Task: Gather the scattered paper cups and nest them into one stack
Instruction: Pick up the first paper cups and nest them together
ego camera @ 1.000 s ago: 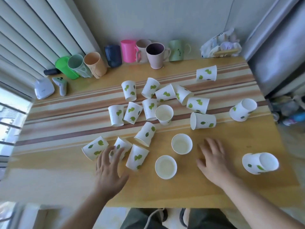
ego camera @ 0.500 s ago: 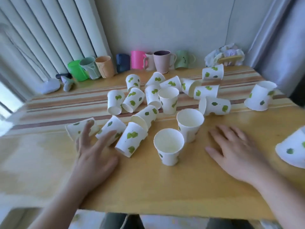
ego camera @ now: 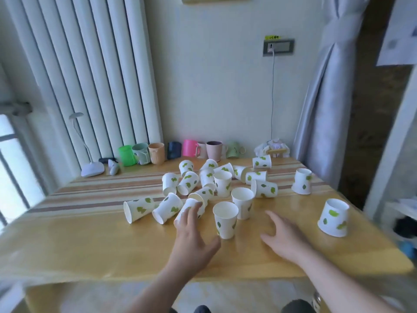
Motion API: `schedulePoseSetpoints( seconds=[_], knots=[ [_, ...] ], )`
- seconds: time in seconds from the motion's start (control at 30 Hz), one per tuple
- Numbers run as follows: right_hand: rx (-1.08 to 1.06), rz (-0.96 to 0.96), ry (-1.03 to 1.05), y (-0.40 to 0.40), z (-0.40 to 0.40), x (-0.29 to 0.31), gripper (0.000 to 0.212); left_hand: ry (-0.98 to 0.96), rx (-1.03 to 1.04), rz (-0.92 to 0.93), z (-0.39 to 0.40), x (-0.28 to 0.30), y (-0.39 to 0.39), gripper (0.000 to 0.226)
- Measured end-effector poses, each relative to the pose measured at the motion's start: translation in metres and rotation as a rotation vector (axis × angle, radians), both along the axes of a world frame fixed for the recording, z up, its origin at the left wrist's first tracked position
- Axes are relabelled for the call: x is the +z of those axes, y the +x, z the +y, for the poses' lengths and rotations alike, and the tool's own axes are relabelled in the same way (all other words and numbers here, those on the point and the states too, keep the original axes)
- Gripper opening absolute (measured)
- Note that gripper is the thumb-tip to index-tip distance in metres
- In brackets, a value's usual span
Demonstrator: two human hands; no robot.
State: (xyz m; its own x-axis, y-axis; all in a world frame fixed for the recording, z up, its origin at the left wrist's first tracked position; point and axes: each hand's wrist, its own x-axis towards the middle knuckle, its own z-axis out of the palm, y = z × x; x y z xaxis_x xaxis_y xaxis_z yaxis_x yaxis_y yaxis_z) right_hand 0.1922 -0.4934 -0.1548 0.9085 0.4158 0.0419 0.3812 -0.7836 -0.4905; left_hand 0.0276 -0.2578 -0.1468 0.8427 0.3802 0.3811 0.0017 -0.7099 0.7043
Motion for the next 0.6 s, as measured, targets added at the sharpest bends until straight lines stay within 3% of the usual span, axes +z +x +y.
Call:
schedulePoseSetpoints(
  seconds=[0.17, 0.27, 0.4, 0.5, 0.6],
  knots=[
    [-0.027, 0.124, 0.35, 0.023, 0.034, 0.01, 0.13, -0.113, -0.072, 0.038, -0.014, -0.007, 0.057, 0.129],
    [-0.039, 0.221, 0.478, 0.038, 0.061, 0.006, 0.141, -0.144, -0.052, 0.075, -0.002, -0.008, 0.085, 0.117],
    [-0.02, 0.223, 0.586, 0.053, 0.082, -0.008, 0.129, -0.132, -0.023, 0.086, 0.013, -0.016, 0.101, 0.081],
    [-0.002, 0.179, 0.62, 0.056, 0.088, -0.011, 0.1, -0.113, -0.029, 0.139, 0.02, -0.019, 0.103, 0.076],
    [-0.03, 0.171, 0.747, 0.057, 0.088, -0.002, 0.091, -0.113, -0.029, 0.15, 0.022, -0.022, 0.104, 0.073]
  ],
)
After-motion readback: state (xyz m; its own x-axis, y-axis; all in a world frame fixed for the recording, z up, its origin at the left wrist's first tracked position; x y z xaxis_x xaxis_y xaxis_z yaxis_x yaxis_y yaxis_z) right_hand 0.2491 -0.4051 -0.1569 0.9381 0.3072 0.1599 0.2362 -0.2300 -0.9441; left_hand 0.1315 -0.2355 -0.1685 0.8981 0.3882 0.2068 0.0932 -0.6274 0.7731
